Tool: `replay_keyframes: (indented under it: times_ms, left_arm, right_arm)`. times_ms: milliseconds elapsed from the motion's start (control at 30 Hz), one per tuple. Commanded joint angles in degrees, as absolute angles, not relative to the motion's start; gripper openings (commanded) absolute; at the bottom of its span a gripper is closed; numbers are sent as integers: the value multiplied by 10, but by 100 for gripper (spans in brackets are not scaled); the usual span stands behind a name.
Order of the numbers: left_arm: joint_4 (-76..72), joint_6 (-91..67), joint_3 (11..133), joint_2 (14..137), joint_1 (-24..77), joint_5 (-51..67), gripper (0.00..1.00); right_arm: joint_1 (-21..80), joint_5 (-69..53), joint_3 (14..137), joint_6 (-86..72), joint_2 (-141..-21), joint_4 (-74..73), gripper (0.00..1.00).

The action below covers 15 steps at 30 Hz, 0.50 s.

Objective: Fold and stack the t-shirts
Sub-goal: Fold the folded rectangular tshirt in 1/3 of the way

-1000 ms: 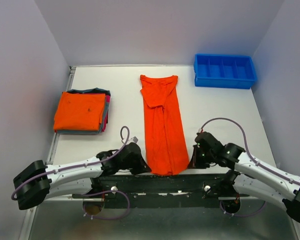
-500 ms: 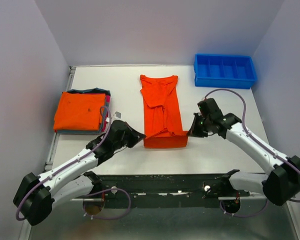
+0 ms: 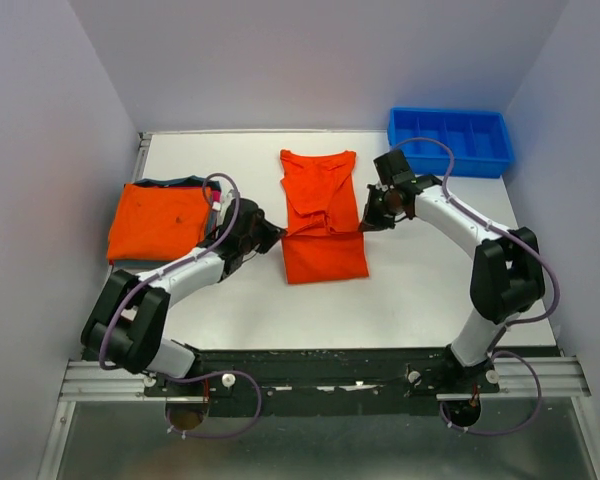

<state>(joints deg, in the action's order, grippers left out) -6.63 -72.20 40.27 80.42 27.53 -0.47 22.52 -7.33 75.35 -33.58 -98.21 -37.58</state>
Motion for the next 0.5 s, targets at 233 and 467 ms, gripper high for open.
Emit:
replay_keyframes:
  times_ms: [233, 467]
  left_arm:
    - [-119, -665, 484, 895, 260, 45, 0]
    - [-126, -654, 507, 942, 247, 41, 0]
  right_arm:
    - [204, -52, 831, -324, -1042, -400, 1]
    - [193, -57, 871, -321, -1098, -397, 1]
